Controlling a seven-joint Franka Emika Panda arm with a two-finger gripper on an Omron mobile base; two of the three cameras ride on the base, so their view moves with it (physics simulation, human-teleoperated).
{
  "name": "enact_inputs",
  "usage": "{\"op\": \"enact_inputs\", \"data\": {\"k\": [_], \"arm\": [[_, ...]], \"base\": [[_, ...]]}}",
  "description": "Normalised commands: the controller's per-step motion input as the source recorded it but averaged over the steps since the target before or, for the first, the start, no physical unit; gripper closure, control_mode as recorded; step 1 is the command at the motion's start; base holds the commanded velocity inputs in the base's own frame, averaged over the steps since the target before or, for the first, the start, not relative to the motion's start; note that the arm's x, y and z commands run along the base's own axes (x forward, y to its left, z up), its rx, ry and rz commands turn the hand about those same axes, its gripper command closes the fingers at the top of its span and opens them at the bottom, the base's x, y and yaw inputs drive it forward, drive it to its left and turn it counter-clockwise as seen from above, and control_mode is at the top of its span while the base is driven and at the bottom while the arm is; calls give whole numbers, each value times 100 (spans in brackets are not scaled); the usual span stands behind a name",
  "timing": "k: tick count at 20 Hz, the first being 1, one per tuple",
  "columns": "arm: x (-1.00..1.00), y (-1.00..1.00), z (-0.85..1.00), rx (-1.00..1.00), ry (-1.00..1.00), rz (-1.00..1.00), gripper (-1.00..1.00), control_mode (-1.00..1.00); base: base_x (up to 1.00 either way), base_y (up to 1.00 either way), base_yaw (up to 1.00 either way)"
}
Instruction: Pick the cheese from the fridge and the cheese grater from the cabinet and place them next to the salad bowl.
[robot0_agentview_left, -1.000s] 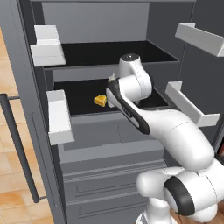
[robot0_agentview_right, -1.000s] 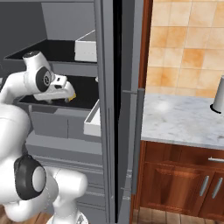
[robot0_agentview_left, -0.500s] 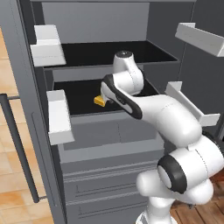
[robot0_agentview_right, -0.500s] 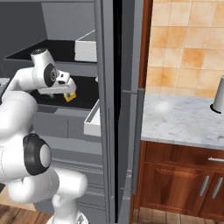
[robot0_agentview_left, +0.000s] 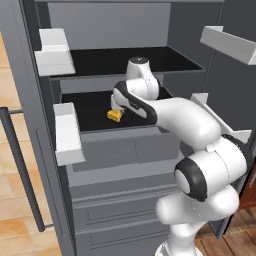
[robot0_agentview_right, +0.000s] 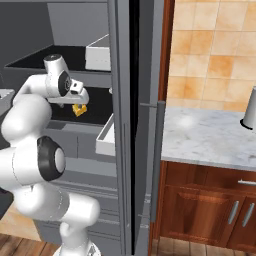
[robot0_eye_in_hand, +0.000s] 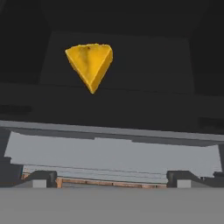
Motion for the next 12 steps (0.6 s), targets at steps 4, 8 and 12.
{"op": "enact_inputs", "data": {"k": [4,8,12], "arm": [[19,23,-15,0,0,-1,-100,-100],[3,14,-13,0,-3,0,-100,-100],[0,5,-13,0,-5,0,-100,-100]], "base": [[0,0,0],[0,0,0],[0,0,0]]}}
